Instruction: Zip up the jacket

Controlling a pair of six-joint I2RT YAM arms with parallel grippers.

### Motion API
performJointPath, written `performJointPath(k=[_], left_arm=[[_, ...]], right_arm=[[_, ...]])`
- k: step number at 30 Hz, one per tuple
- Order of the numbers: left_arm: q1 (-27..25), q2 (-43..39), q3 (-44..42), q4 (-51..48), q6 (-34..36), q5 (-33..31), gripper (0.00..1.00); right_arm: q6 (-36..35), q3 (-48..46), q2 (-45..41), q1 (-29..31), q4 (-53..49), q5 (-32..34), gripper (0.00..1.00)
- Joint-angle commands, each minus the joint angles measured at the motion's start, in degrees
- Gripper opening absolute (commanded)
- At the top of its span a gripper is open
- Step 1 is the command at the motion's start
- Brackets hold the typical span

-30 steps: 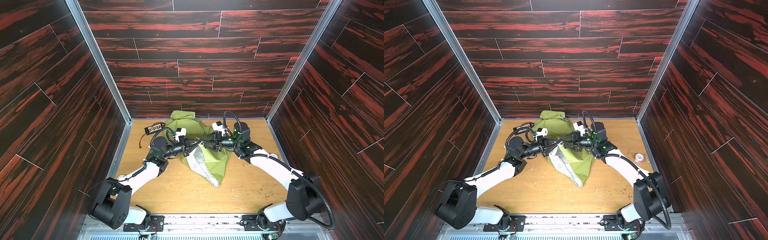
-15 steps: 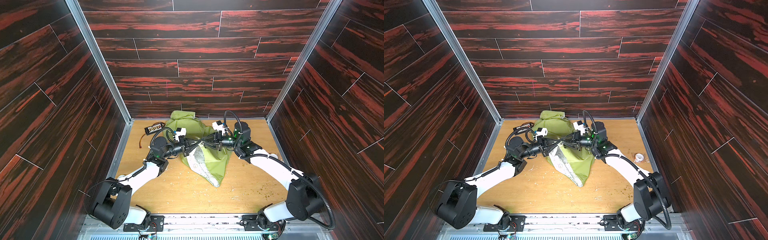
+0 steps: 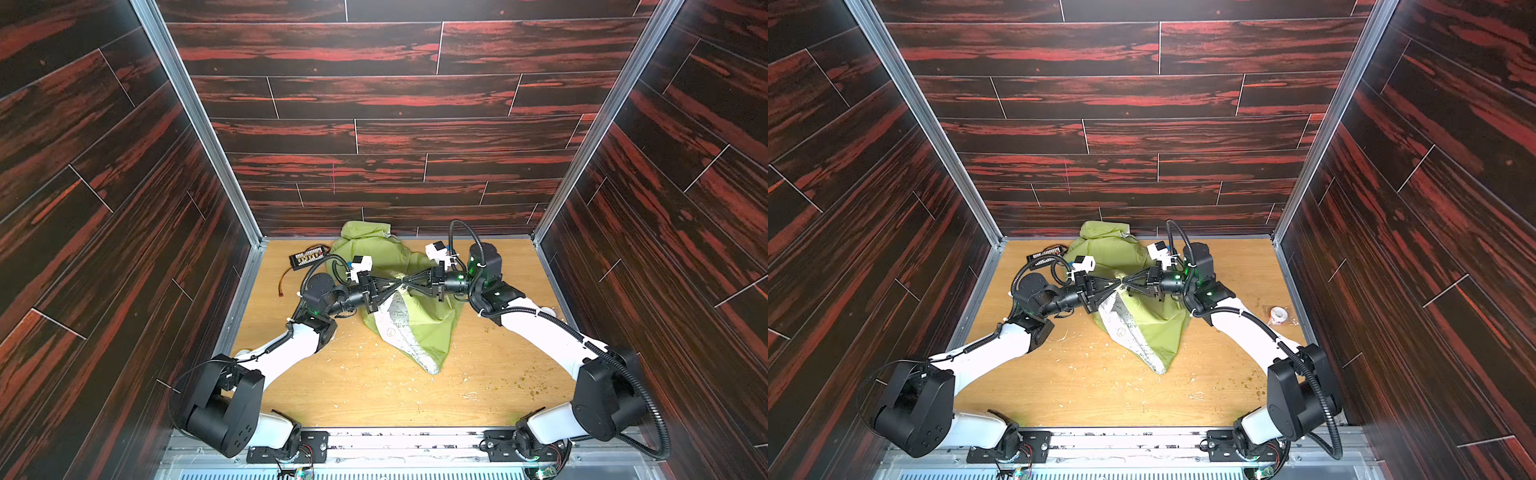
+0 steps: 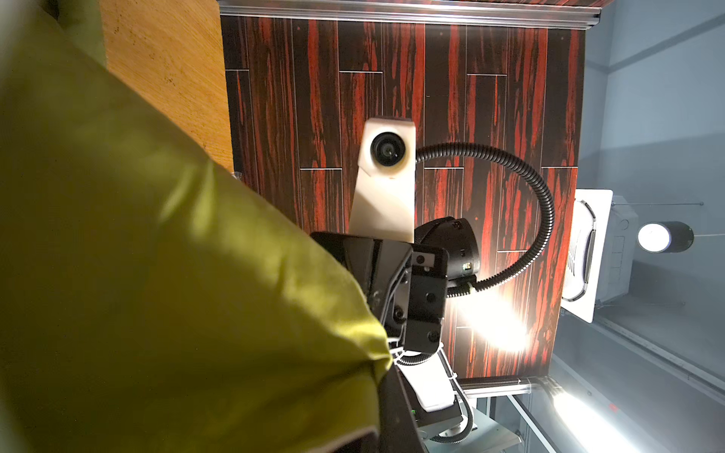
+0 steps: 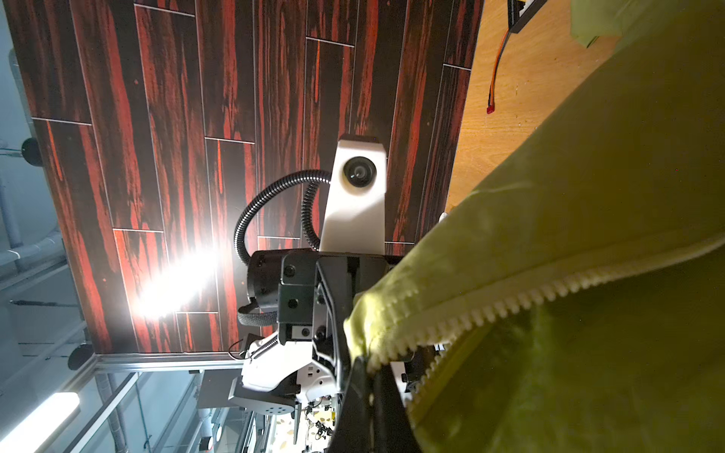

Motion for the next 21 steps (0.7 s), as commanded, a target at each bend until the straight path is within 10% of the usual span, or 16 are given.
performJointPath(k=[1,9,15,21], left_arm=[[-0.2,0.2,2.0,1.8,-0.8,0.4,0.00],[-0.3,-2.4,2.1,-7.0,3.2,-1.9,0.56],[-3.9,-5.8,4.0,-23.5,14.2,-3.0,0.59],[-4.8,-5.5,3.6,-19.1,13.1,-4.8,0.56]], right_arm=[[-0.9,1.8,-0.4,-0.1,-2.3,0.0,0.00],[-3.9,4.1,0.1,0.0,-7.4,1.8,0.00],[-3.9,4.8,1.3,-0.1,-7.6,2.4,0.00],[-3.5,5.0,1.8,0.0,-7.4,2.3,0.00]])
